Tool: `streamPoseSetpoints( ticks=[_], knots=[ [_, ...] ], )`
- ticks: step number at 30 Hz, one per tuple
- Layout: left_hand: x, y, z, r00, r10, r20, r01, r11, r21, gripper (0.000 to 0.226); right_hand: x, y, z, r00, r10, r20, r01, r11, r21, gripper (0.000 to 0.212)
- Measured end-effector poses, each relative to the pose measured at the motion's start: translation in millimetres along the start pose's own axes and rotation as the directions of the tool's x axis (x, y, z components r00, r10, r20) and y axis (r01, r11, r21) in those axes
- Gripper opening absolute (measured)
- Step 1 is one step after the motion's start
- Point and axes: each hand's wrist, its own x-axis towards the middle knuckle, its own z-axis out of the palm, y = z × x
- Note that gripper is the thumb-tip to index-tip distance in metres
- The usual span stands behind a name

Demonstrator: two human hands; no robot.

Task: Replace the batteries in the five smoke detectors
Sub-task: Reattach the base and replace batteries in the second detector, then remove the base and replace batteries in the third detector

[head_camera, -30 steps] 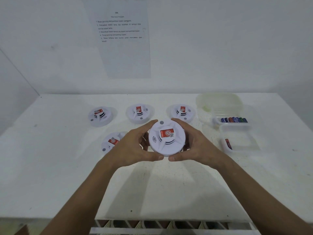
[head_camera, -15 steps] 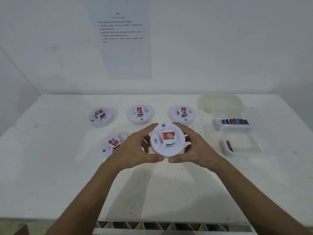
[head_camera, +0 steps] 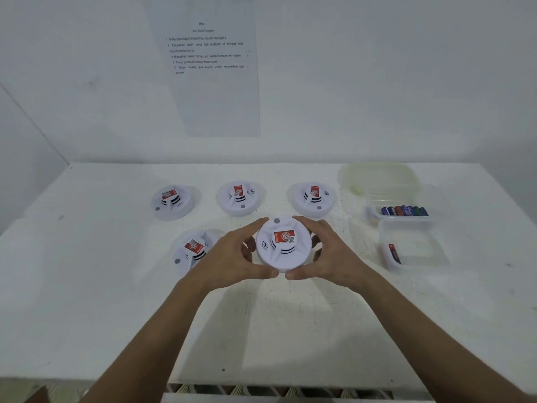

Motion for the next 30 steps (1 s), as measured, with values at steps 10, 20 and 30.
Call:
streamPoseSetpoints(
  ticks=[10,20,30],
  knots=[
    [16,-25,11,0.997,-0.069,-0.020,0.069,0.998,-0.001,0.067,17,11,10,0.996,0.078,-0.041,-0.080,0.995,-0.059,0.086],
    [21,-44,21,0.984,-0.175,-0.037,0.176,0.984,0.022,0.063,22,17,14,0.997,0.051,-0.054,-0.064,0.959,-0.275,0.090],
    [8,-32,4,0.956,-0.280,-0.093,0.293,0.935,0.199,0.083,29,-3,18,0.991,0.120,-0.056,-0.132,0.921,-0.365,0.108]
  ],
)
